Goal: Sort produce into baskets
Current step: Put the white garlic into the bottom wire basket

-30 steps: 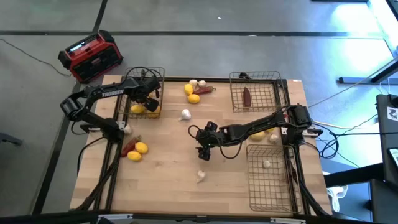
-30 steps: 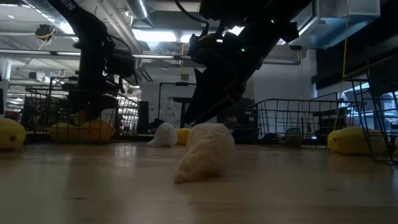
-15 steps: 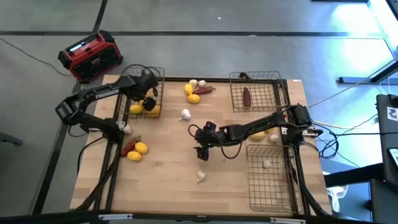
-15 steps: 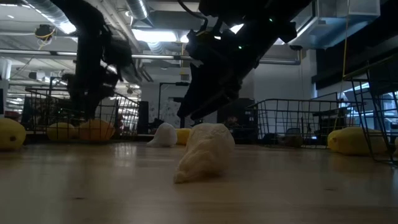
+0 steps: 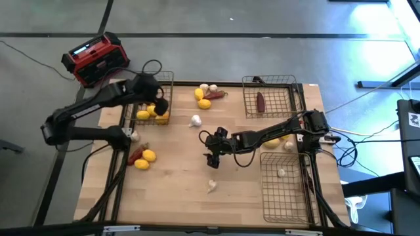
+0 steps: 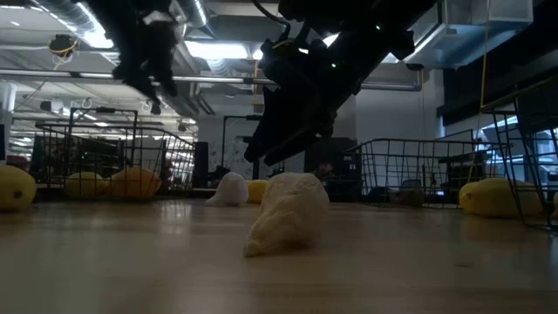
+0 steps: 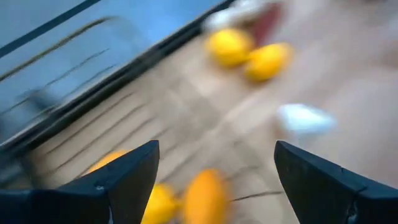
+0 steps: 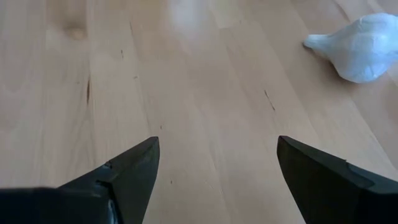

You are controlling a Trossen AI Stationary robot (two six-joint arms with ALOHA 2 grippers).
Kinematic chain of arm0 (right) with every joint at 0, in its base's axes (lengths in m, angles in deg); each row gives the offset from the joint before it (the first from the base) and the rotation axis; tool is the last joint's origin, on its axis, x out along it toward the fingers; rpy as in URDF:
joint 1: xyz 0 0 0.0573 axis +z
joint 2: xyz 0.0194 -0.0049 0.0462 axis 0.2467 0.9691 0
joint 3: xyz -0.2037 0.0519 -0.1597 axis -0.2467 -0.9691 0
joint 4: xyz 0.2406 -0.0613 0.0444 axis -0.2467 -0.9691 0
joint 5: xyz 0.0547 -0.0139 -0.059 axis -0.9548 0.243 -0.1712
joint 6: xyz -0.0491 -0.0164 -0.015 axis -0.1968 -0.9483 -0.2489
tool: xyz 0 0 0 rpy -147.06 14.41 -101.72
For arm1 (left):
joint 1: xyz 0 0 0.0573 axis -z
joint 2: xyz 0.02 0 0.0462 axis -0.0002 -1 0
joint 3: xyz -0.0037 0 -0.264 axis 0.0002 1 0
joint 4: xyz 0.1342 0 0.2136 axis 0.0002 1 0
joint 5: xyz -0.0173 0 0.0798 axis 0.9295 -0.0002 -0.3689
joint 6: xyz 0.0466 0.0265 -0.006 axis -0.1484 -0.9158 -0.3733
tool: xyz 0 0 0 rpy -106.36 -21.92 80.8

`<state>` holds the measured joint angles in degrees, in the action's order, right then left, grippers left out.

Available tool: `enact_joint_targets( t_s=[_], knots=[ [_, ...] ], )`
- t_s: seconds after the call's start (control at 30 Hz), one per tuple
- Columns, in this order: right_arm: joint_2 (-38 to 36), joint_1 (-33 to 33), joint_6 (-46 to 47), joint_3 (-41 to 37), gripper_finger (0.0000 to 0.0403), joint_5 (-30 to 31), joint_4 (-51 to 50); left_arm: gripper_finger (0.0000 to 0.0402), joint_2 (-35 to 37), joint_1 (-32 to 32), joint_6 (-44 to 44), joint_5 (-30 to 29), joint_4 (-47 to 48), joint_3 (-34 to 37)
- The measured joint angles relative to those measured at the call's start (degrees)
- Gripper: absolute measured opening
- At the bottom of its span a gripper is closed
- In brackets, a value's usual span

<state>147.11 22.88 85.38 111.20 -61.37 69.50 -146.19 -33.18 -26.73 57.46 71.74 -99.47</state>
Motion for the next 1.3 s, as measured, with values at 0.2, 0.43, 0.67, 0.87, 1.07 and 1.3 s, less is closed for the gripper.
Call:
enact_joint_targets(
  t_s=[0.2, 0.43, 0.67, 0.87, 1.07, 1.3],
  knots=[
    [0.00, 0.00, 0.04, -0.02, 0.0319, 0.02, 0.07, 0.0315, -0.57, 9.93, -1.04, 3.95, -7.67, 0.00],
    [0.00, 0.00, 0.07, -0.02, 0.0319, -0.02, 0.09, 0.0315, -7.20, 19.15, -0.64, 4.04, -14.53, -0.02],
    [0.00, 0.00, 0.11, 0.00, 0.0319, -0.12, -0.44, 0.0315, -17.56, 24.10, 4.48, 3.82, -16.62, -0.02],
    [0.00, 0.00, 0.60, -0.02, 0.0319, -1.69, -1.00, 0.0315, -26.34, 25.00, 8.02, 3.03, -16.85, -0.02],
    [0.00, 0.09, 1.16, -0.02, 0.0319, -2.52, -3.26, 0.0315, -32.27, 24.94, 12.01, -1.69, -16.72, -0.02],
    [0.00, 0.09, 1.16, -0.02, 0.0319, -3.60, -3.99, 0.0315, -37.56, 23.50, 12.87, -6.04, -16.93, -0.02]
  ],
)
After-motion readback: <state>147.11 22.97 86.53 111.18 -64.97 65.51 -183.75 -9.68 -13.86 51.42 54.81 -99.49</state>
